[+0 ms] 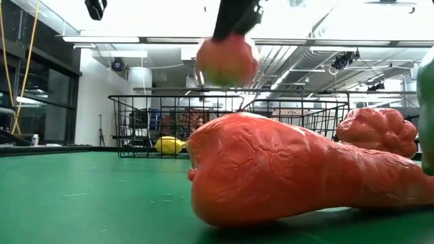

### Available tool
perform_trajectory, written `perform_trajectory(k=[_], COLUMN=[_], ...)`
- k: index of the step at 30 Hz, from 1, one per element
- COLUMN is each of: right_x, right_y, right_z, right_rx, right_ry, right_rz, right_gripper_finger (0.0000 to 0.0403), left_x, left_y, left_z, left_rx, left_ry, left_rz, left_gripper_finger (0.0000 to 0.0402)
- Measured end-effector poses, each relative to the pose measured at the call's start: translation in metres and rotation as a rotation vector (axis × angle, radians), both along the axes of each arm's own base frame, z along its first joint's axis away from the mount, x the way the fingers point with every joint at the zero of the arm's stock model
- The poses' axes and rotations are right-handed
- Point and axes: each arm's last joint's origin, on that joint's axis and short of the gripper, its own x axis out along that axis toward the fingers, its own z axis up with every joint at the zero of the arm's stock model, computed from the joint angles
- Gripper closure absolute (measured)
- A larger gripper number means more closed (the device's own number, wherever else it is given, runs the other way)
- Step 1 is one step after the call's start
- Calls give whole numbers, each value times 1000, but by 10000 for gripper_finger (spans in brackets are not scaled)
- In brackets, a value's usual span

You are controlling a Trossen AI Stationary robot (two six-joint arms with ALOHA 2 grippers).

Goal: Sort produce into baskets
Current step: Put the top tomato into the left wire basket

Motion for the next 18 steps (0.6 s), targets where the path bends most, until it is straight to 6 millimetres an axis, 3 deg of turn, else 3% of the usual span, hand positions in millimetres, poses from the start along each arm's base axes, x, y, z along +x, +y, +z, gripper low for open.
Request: perform_trajectory(k=[6, 10, 13, 18], right_x=[-49, -83, -115, -148], right_y=[-30, -52, -66, -74], right_z=[105, 167, 212, 248], right_rx=[185, 316, 360, 308], right_ry=[-430, -807, -1087, -1316], right_rz=[-131, -255, -251, -155], right_gripper_finger=[196, 195, 194, 194], left_x=[1, 4, 7, 12], left_y=[0, -2, -3, -5], left_z=[-4, -7, -10, -14], left_rx=[-30, -79, -85, -71], left_ry=[26, 36, 48, 74], left_rz=[4, 8, 10, 11], left_gripper_finger=[402, 402, 402, 402])
